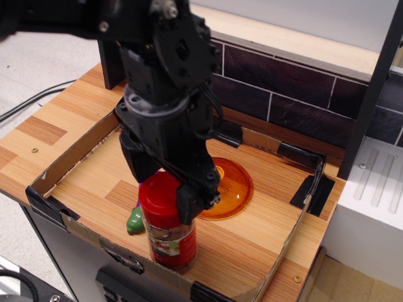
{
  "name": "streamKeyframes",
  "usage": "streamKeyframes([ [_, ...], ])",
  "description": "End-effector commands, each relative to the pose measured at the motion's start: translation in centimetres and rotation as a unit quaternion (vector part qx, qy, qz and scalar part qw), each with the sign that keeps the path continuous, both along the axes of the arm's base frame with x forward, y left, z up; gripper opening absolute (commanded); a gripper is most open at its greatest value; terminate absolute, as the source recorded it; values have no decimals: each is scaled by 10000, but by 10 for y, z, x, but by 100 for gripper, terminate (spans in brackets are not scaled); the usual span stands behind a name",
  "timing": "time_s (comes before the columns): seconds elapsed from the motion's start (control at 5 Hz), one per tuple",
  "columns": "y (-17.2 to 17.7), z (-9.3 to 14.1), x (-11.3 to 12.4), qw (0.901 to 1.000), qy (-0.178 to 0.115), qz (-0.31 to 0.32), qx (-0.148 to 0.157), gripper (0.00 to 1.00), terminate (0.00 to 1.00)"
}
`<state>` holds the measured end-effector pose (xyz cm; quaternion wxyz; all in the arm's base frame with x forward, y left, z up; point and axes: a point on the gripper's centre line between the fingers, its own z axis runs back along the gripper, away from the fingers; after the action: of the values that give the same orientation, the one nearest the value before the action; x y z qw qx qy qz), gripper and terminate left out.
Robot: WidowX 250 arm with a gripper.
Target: Topple basil bottle
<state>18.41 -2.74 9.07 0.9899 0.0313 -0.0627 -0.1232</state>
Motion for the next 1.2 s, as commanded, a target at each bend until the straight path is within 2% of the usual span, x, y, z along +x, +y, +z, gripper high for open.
streamKeyframes([
  [0.0, 0, -1, 4, 9999, -119, -29, 3, 100, 0],
  [0.2, -3, 2, 7, 9999, -111, 17, -119, 0, 0],
  [0.4, -16, 11, 17, 9976, 443, 502, -169, 0, 0],
  [0.6, -28, 11, 29, 9850, 1300, 1134, -33, 0, 0],
  [0.8, -38, 8, 36, 9715, 1796, 1541, 128, 0, 0],
  [1.0, -47, -1, 43, 9600, 2134, 1799, 218, 0, 0],
])
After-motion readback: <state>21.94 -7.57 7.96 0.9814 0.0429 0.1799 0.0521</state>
